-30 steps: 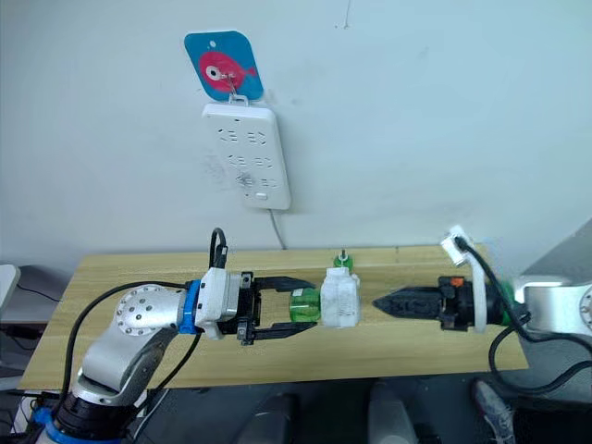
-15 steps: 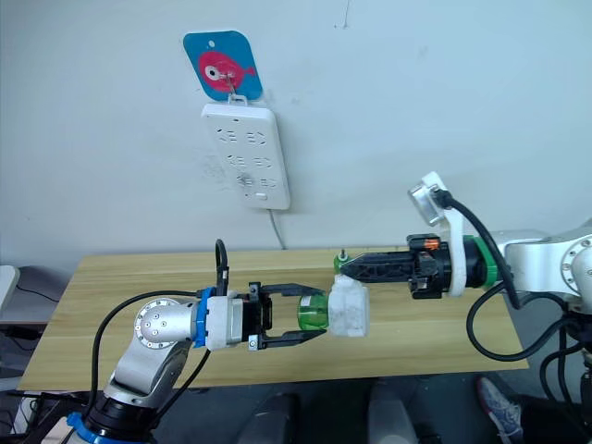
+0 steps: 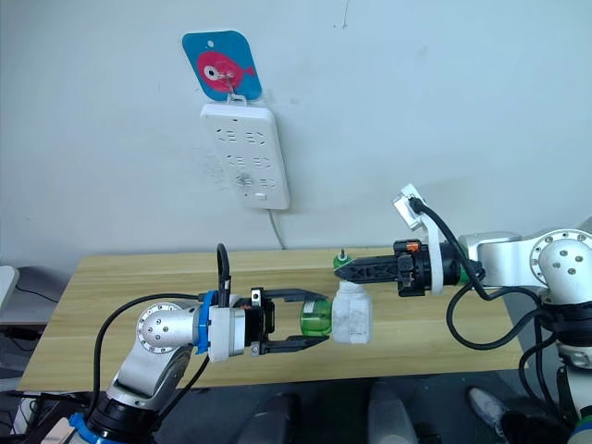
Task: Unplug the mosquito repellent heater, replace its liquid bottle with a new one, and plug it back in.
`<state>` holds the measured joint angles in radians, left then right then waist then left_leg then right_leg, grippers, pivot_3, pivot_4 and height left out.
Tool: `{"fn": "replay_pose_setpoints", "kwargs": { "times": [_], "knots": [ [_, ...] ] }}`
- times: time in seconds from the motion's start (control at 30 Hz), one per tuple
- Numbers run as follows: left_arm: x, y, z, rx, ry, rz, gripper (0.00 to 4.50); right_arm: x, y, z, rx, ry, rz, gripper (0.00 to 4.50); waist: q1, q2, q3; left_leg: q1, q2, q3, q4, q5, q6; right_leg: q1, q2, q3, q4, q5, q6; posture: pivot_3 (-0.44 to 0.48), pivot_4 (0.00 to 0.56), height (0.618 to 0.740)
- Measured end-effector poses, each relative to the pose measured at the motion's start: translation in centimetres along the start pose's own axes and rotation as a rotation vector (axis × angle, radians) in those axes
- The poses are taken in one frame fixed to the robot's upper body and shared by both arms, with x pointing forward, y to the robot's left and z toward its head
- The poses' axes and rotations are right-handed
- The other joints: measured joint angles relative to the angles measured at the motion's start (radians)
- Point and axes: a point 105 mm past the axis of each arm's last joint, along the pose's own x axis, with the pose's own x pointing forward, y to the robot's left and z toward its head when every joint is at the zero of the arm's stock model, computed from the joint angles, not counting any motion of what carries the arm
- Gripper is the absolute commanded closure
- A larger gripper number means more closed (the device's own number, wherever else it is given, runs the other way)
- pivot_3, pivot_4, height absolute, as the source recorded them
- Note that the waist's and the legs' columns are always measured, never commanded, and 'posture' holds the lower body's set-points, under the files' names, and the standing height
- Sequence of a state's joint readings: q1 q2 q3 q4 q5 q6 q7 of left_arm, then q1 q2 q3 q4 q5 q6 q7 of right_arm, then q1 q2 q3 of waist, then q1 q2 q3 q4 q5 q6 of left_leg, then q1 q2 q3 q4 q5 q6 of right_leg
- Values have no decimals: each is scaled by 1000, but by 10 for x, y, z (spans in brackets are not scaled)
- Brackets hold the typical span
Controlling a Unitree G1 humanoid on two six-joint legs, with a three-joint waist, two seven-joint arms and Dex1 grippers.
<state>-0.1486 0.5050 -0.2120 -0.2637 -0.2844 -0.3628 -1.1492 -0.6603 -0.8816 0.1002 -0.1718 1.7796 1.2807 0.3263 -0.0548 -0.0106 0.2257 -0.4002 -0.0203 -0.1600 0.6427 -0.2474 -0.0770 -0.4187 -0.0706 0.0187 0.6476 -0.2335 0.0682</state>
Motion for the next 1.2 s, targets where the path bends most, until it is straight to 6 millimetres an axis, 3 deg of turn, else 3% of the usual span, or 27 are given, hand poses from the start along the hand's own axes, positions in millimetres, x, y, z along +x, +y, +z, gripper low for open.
{"fn": "replay_pose_setpoints", "kwargs": {
  "times": [0.4, 0.53, 0.63, 0.73, 0.83, 1.0, 1.1, 1.2],
  "knots": [
    [2, -4, -4, 3, 3, -14, 2259, -2, -10, -7, 7, 39, -49, 4500, 0, 0, 0, 0, 0, 0, 0, 0, 0, 0, 0, 0, 0, 0, 0, -66, 224, 740],
    [2, 0, -7, -10, 5, 28, 2259, -1, -9, 1, -17, -19, -45, 4500, 0, 0, 0, 0, 0, 0, 0, 0, 0, 0, 0, 0, 0, 0, 0, -76, 223, 740],
    [-1, 19, -14, -73, 18, 197, 2259, -8, 4, 18, -80, -128, -19, 3900, -1, 0, 1, 0, 0, 0, 0, 0, 0, 0, 0, 0, 0, 0, 1, -95, 221, 740],
    [-8, 38, -28, -166, 53, 384, 2259, -18, 4, 29, -139, -277, -96, 2884, 0, 0, 1, 0, 0, -1, 0, 0, 0, 1, 0, -1, 0, -1, 2, -110, 218, 740],
    [-6, 53, -36, -255, 59, 518, 2259, -27, -14, 20, -104, -403, -248, 1782, 1, 0, 1, 0, -1, -1, 1, 0, 0, 2, 0, 0, -1, 0, 3, -127, 217, 740],
    [5, 67, -38, -316, 38, 591, 2259, -36, -34, 4, -5, -587, -439, 13, -7, 0, 1, 2, 0, 0, 1, 0, 0, 3, 0, 0, 0, 0, 3, -148, 214, 740],
    [8, 68, -39, -334, 40, 595, 2259, -34, -39, -4, 59, -658, -491, 0, -17, 1, 1, 2, 0, 0, 0, 0, 0, 3, 0, 0, 0, 0, 3, -155, 212, 740],
    [10, 69, -39, -343, 43, 592, 2259, -16, -38, -8, 147, -713, -478, 0, -29, 1, 1, 2, 0, 0, 0, 0, 0, 3, 0, 1, 0, 0, 2, -157, 211, 740]
  ]
}}
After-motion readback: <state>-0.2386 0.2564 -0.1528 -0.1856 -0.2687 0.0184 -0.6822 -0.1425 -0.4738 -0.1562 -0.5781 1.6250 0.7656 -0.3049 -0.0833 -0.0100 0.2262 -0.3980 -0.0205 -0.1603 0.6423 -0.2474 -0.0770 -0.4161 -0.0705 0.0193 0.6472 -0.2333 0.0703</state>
